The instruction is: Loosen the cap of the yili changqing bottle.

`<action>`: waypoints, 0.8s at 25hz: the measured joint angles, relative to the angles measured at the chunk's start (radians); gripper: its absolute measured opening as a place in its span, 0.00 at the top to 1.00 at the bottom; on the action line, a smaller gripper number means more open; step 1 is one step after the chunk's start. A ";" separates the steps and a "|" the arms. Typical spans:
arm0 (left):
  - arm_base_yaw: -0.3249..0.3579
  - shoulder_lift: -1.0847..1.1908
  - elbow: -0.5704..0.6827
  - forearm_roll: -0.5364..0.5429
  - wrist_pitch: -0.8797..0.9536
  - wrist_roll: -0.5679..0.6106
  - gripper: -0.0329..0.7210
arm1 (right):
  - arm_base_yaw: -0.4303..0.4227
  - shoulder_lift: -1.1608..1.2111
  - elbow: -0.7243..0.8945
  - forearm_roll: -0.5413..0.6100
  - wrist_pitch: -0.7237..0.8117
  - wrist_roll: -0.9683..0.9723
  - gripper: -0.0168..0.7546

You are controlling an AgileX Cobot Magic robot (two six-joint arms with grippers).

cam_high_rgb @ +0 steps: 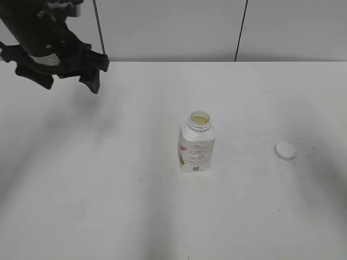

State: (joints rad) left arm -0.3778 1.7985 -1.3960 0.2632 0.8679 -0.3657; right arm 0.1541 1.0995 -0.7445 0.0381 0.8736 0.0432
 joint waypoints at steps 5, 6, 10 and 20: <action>0.108 0.000 -0.094 -0.090 0.238 0.012 0.18 | 0.000 0.000 0.000 0.000 0.114 0.000 0.33; 0.128 -0.001 -0.100 -0.093 0.273 0.012 0.18 | 0.000 0.000 0.000 0.000 0.136 0.000 0.33; 0.170 -0.004 -0.106 -0.096 0.341 0.055 0.18 | 0.000 0.000 -0.001 0.009 0.225 0.000 0.33; 0.167 -0.204 0.007 -0.120 0.346 0.076 0.18 | 0.000 0.000 -0.001 0.040 0.318 0.000 0.33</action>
State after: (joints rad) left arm -0.2105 1.5941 -1.3887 0.1432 1.2136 -0.2897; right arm 0.1541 1.0995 -0.7454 0.0781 1.1915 0.0432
